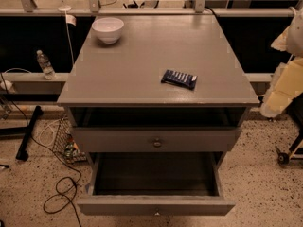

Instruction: Close middle drawer

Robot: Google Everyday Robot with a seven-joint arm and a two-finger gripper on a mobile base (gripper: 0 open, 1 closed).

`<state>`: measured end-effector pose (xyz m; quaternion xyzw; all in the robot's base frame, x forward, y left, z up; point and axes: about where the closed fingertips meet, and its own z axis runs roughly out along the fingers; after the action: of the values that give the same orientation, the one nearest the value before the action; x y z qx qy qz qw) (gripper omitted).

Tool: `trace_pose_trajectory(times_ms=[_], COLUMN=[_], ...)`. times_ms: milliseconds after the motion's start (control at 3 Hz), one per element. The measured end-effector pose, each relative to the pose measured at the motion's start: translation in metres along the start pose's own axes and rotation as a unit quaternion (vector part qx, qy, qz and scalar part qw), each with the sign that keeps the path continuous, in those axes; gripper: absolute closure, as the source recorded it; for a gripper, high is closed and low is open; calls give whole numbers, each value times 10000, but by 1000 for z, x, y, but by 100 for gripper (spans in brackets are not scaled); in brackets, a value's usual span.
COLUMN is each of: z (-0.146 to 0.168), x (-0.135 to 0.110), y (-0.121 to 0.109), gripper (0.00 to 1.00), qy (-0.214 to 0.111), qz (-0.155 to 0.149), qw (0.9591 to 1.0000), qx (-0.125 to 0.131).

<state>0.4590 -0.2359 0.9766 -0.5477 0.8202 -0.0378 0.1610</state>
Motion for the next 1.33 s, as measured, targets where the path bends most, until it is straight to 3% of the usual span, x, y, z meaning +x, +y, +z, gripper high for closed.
trace_pose_trajectory(times_ms=[333,667,1000,1333], z=[11,2,14,14], x=[86,233,279,279], y=[-22,-27,-51,-51], gripper=[0,0,0,0], qy=[95,126,124,124], qz=[885,1608,1579,1579], qw=[9951,9857,9872,9872], qx=[-429,-479,-177,-177])
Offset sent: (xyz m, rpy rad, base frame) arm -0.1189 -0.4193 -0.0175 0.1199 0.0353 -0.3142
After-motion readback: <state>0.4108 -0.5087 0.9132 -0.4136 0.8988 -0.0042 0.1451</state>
